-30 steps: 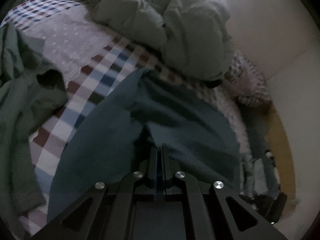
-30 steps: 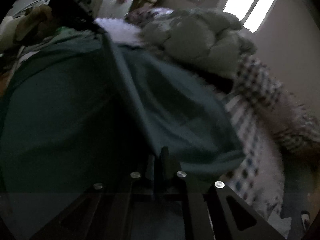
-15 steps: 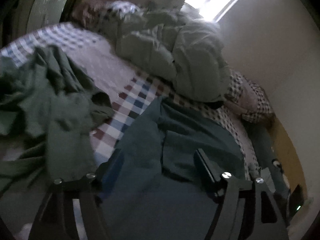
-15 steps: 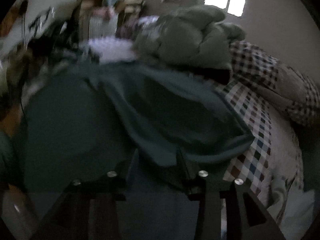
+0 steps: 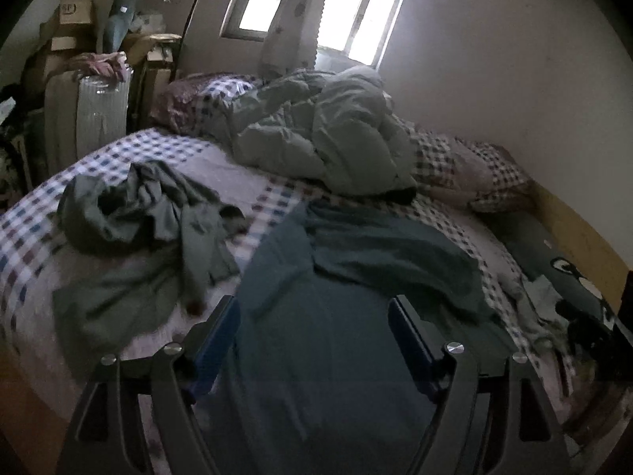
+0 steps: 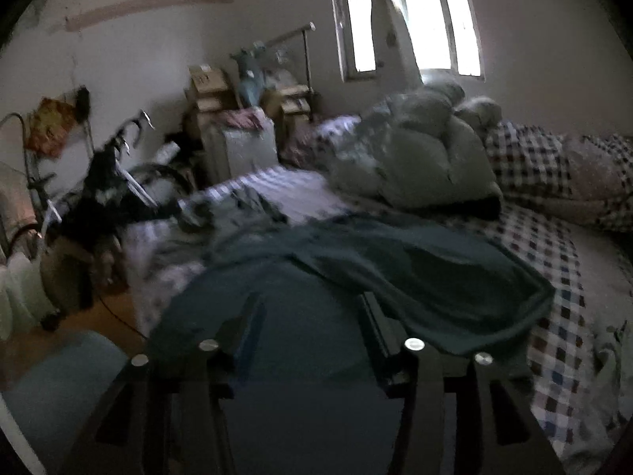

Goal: Fold clothes

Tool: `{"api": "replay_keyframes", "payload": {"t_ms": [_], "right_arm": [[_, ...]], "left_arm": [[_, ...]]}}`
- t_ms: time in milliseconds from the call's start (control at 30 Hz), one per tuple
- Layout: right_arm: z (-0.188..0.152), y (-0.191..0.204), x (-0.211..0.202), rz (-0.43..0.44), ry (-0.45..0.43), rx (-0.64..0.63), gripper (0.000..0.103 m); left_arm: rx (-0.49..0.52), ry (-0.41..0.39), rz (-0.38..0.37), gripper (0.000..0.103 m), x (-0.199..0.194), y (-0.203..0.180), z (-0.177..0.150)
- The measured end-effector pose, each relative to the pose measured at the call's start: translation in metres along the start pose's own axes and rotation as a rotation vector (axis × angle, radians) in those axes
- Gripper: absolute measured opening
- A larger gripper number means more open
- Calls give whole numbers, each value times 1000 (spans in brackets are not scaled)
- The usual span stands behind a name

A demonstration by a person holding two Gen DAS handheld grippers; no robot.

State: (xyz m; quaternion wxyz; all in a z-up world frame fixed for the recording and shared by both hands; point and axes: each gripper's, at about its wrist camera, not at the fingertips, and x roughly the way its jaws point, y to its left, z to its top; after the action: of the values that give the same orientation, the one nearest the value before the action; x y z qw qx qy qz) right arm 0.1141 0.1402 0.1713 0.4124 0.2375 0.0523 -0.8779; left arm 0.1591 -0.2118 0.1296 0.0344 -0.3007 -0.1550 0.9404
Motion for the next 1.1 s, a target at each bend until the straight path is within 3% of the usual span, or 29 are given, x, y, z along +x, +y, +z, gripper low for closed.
{"api": "replay_keyframes", "payload": {"t_ms": [167, 300, 500, 600, 667, 800, 933, 1033, 1100], "right_arm": [[-17, 37, -10, 49, -32, 82, 61], [-41, 61, 13, 48, 29, 136, 61], [-69, 88, 40, 42, 86, 68, 61], [-69, 88, 35, 5, 43, 59, 61], [-65, 84, 25, -12, -7, 68, 61], [-51, 68, -5, 20, -160, 140, 62], [-45, 54, -21, 62, -217, 197, 65], [-41, 43, -32, 141, -254, 242, 66], [-38, 40, -38, 196, -272, 261, 70]], "left_arm": [[-48, 89, 36, 81, -8, -17, -51], [-40, 58, 79, 81, -26, -31, -75], [-31, 38, 175, 81, -37, -41, -89], [-69, -22, 191, 81, -50, -43, -85], [-86, -131, 162, 81, -74, -49, -79], [-94, -257, 139, 81, -109, -57, -71], [-114, -392, 155, 81, -150, -65, -67], [-98, -399, 145, 81, -165, -71, -62], [-82, -320, 162, 81, -153, -75, -65]]}}
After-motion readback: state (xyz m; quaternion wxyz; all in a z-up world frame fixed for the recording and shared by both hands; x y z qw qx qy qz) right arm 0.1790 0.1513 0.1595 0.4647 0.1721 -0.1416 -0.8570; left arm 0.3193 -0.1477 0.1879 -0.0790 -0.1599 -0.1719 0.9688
